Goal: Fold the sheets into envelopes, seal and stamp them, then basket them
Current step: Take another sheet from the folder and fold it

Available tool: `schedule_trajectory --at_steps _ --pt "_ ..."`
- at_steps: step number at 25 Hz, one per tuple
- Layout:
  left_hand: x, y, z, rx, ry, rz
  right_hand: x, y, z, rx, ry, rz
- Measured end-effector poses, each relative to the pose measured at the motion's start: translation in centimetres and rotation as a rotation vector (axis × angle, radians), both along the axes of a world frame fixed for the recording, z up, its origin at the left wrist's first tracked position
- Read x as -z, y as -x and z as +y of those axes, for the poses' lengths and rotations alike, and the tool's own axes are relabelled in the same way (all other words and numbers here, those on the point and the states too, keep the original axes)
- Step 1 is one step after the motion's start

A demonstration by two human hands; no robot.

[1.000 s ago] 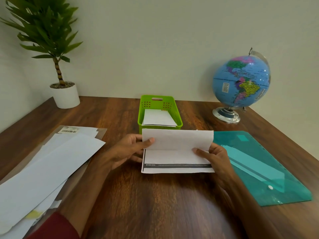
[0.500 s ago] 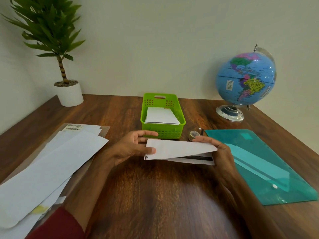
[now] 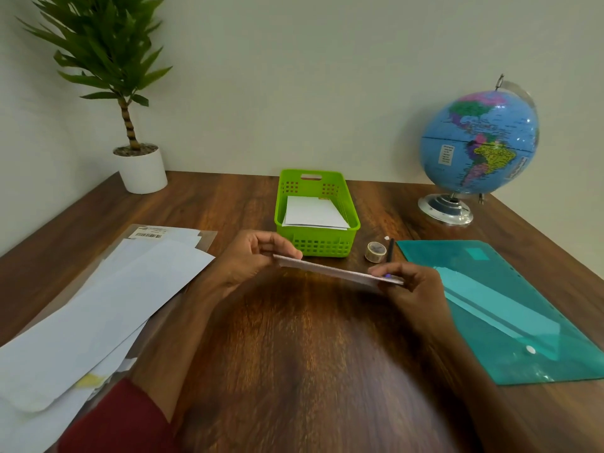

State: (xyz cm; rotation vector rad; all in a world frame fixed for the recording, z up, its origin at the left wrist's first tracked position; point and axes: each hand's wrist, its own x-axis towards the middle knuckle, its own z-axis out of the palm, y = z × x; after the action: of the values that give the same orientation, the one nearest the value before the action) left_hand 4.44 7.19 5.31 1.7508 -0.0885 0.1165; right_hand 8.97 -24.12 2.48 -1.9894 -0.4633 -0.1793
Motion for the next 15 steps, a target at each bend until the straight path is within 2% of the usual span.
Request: schedule_trajectory --at_steps 3,6,8,11,12,13,15 --pt "-0.3 0.6 0.2 -0.072 -0.191 0.079 0.8 -0.4 0.1 -0.046 0.261 -0.1" --pt "-0.4 0.7 1.0 -0.134 -0.451 0.111 1.0 -0.5 0.1 -0.137 0.452 -0.055" --pt "-0.3 0.7 1.1 -0.202 -0.619 0.089 0.7 -0.5 0.1 -0.16 0.496 -0.038" --pt "-0.2 1.8 1.0 -0.387 -0.757 0.062 0.2 0.0 0.3 -0.132 0.51 -0.053" --pt "-0.2 2.1 1.3 -0.451 -0.835 0.123 0.2 0.2 0.4 -0.11 0.525 -0.055" --pt "-0.3 2.6 1.7 -0.498 -0.939 0.27 0.2 0.3 0.6 -0.096 0.536 -0.054" --pt "-0.7 4.1 2.8 -0.533 -1.059 0.657 -0.1 0.7 0.8 -0.099 0.55 -0.074"
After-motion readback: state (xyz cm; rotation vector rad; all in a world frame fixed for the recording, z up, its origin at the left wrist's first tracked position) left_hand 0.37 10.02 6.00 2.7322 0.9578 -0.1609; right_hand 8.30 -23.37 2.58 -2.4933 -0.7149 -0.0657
